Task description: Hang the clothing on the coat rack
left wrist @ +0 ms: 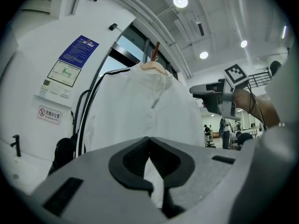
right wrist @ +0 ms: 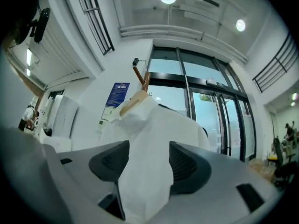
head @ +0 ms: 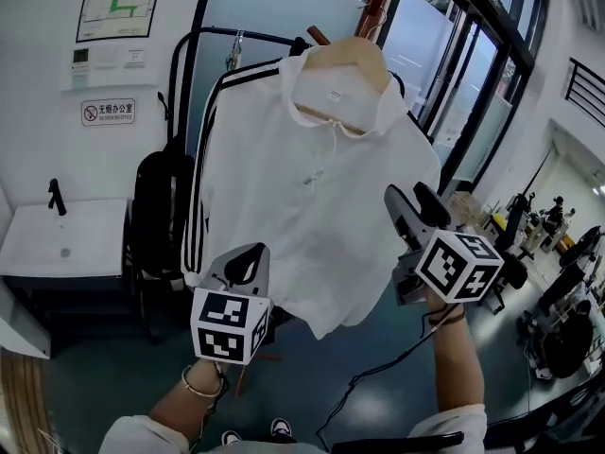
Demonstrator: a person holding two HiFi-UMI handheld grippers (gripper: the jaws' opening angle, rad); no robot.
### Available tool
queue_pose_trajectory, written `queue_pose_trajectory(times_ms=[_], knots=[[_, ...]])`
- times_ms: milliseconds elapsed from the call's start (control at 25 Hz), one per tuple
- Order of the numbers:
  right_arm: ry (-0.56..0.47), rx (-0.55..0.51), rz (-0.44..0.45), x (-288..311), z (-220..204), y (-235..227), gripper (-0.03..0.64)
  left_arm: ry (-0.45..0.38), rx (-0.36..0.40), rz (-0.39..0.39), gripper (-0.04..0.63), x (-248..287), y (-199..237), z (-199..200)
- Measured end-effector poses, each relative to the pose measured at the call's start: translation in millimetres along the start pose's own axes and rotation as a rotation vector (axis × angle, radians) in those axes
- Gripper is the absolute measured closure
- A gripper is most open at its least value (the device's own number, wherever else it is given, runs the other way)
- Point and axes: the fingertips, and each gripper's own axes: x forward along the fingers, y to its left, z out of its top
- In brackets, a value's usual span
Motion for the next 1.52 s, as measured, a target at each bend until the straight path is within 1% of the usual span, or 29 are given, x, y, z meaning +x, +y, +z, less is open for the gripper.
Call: queue_pose_trajectory(times_ms=[80,200,320,480,640,800,960,1040,1160,1320,1400,1520], knots=[[0.028,0.056,-0.001,-2.7,-24.2,-1.2,0.340,0.009,0.011,-0.006,0.588,-0.2,-3.8,-5.0],[0.061,0.131,-0.006,-5.1,-56.7,-2.7,0.383,0.019,0.017,-0.020,0.588,-1.4,-7.6,-11.4],[0.101,0.205,-0.007,-9.5,-93.0,-0.9,0.388,0.033,0.013,-0.035,0.588,-3.2,-13.7,-21.3],[0.148,0.268,-0.028,-14.6,-139.2,9.8,0.424,0.046,-0.015,-0.039,0.588,-4.9,-15.3,-37.3],[0.206,0.340,-0.021,-15.6,-176.2,31.3,0.455,0.075,-0.053,-0.066,0.588,-4.7,-17.2,-55.8],[0.268,0.328,-0.066,-21.5,-208.9,42.3,0.484,0.092,-0.086,-0.073,0.588,-2.7,-20.9,-74.2],[0.328,0.268,-0.141,-29.3,-238.5,49.0,0.564,0.109,-0.121,-0.069,0.588,-1.9,-24.8,-89.6],[0.331,0.246,-0.163,-33.4,-247.0,52.0,0.582,0.116,-0.126,-0.063,0.588,-0.8,-27.5,-95.0],[0.329,0.265,-0.157,-39.4,-255.8,57.6,0.591,0.119,-0.130,-0.039,0.588,-1.9,-26.5,-99.1],[0.330,0.300,-0.151,-50.6,-264.5,60.6,0.591,0.126,-0.136,0.025,0.588,-7.7,-17.8,-107.0],[0.330,0.293,-0.143,-54.1,-266.3,65.4,0.591,0.135,-0.139,0.058,0.588,-12.1,-13.3,-111.8],[0.343,0.264,-0.107,-57.2,-265.3,75.1,0.592,0.146,-0.139,0.092,0.588,-19.1,-14.0,-115.1]])
